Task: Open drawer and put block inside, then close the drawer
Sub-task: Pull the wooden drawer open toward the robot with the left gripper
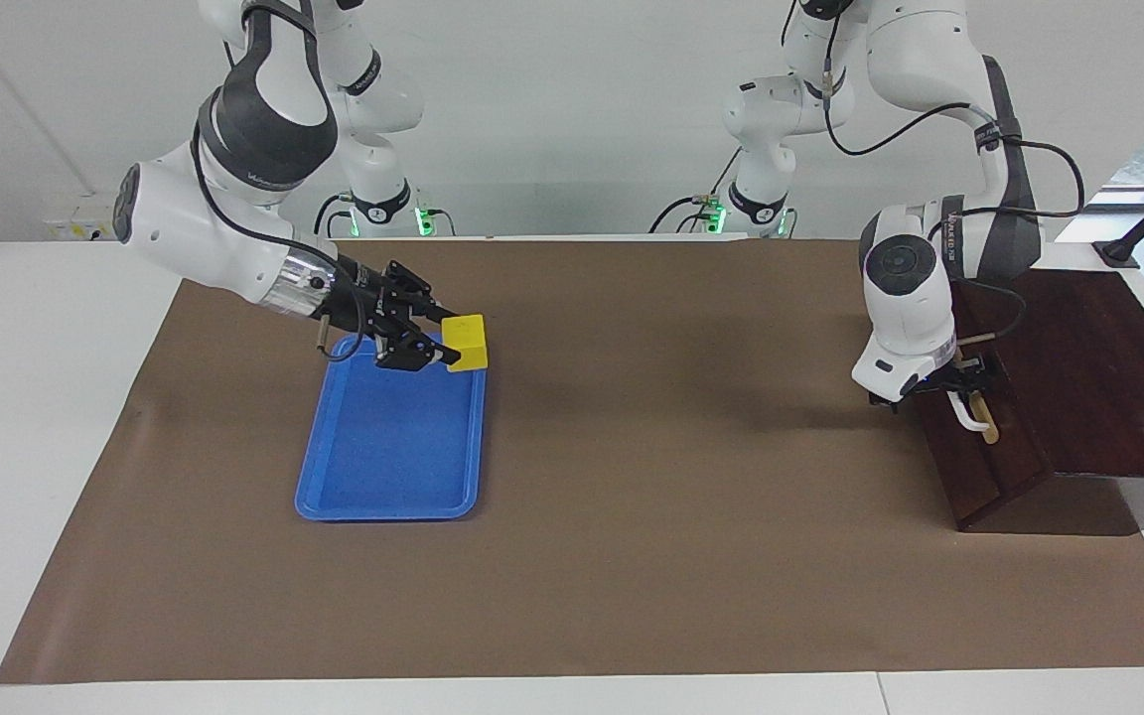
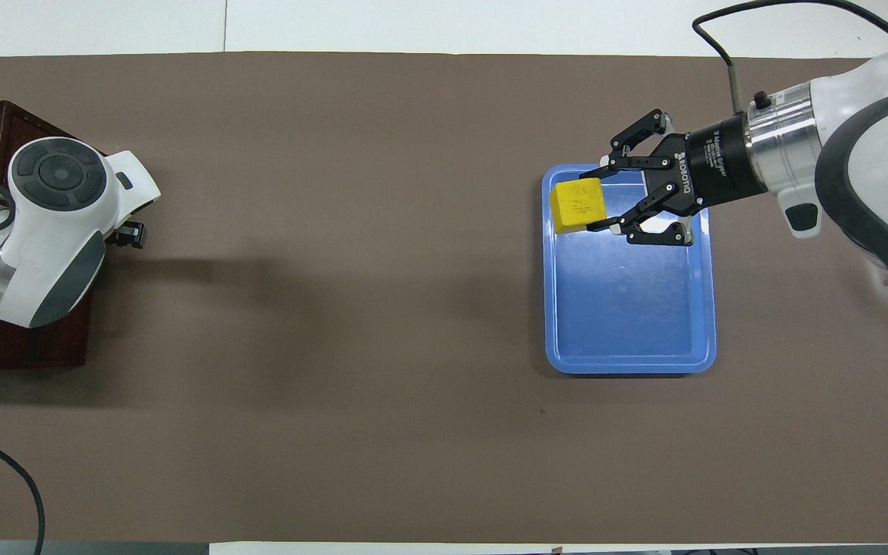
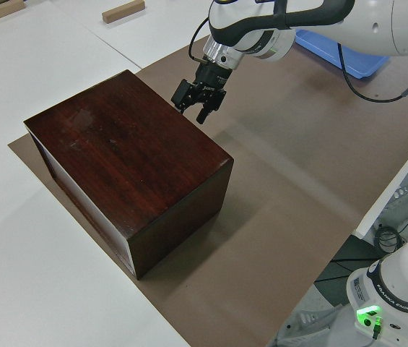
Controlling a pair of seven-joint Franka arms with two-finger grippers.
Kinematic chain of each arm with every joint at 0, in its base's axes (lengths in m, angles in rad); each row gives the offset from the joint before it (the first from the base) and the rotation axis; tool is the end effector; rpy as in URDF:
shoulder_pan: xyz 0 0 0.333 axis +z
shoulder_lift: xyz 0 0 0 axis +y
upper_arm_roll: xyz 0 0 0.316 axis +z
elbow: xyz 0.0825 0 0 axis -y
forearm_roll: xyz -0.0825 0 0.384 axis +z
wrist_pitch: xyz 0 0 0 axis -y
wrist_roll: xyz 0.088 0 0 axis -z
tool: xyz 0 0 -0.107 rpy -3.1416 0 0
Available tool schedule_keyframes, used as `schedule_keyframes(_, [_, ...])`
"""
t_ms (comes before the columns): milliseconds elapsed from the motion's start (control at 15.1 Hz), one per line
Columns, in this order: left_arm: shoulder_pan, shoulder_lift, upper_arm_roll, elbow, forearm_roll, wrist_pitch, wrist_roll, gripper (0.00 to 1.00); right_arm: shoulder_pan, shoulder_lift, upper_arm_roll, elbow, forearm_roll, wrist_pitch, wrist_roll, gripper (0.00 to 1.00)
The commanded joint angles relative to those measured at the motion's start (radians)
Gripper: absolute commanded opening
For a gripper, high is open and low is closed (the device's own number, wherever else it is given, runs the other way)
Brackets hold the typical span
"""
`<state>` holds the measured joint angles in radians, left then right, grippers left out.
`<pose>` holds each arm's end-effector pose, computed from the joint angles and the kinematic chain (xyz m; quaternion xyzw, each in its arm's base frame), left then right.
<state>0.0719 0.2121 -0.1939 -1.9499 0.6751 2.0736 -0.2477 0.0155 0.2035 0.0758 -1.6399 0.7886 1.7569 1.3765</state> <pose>0.5961 -0.0365 0.3750 -0.9575 0.1106 -0.0122 0.2662 0.6142 0.1158 0.5142 -0.6835 0.6212 0.2850 0.2563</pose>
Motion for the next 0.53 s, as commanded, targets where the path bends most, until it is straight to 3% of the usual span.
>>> schedule_keyframes(0, [-0.006, -0.022, -0.005, -0.037, -0.005, 0.016, -0.027, 1.0, -0.006, 0.008, 0.002, 0.014, 0.027, 0.003, -0.024, 0.0])
schedule_keyframes(463, [-0.131, -0.025, -0.007, -0.026, -0.173, -0.029, -0.028, 1.0, -0.006, 0.008, 0.002, 0.014, 0.027, 0.001, -0.024, 0.0])
